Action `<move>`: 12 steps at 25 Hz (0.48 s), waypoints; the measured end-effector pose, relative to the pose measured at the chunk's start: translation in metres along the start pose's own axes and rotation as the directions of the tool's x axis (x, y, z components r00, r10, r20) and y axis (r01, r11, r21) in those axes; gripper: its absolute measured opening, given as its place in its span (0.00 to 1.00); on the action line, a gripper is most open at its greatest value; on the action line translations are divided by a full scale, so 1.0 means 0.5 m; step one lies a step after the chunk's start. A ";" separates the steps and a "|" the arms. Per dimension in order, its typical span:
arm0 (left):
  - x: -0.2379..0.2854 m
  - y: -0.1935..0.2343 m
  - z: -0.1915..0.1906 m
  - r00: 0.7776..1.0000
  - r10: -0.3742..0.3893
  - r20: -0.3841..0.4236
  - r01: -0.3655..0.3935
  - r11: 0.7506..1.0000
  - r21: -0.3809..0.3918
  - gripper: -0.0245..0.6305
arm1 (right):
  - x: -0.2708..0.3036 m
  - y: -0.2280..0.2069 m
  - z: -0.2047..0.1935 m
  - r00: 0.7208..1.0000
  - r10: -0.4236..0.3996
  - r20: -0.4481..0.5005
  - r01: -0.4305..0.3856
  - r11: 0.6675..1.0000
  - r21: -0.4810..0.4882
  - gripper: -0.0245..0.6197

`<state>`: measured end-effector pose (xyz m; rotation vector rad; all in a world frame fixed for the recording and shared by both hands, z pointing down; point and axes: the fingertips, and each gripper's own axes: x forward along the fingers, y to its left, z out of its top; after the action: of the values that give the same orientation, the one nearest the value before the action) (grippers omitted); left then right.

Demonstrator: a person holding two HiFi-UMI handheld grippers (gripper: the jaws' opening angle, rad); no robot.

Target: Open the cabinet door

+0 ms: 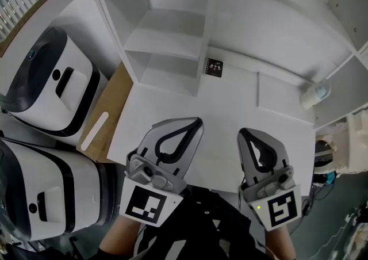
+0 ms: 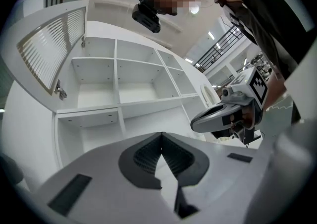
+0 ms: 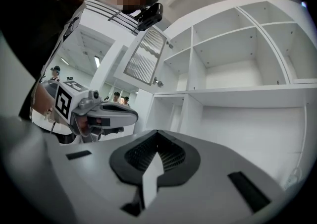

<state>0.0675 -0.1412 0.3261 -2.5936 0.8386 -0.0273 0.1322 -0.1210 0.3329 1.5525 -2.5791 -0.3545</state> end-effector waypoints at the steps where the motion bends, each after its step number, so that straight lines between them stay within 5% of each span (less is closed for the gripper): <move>1: 0.006 -0.006 0.000 1.000 -0.012 0.004 0.012 1.000 -0.004 0.03 | -0.006 -0.004 -0.004 1.000 -0.009 -0.008 0.009 1.000 0.001 0.04; 12: 0.034 -0.041 0.003 0.997 -0.067 0.024 0.067 0.998 -0.012 0.03 | -0.032 -0.014 -0.020 0.998 -0.046 -0.033 0.046 0.999 0.008 0.04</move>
<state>0.0929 -0.1350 0.3311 -2.6283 0.7459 -0.0102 0.1475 -0.1114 0.3411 1.6088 -2.5276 -0.3194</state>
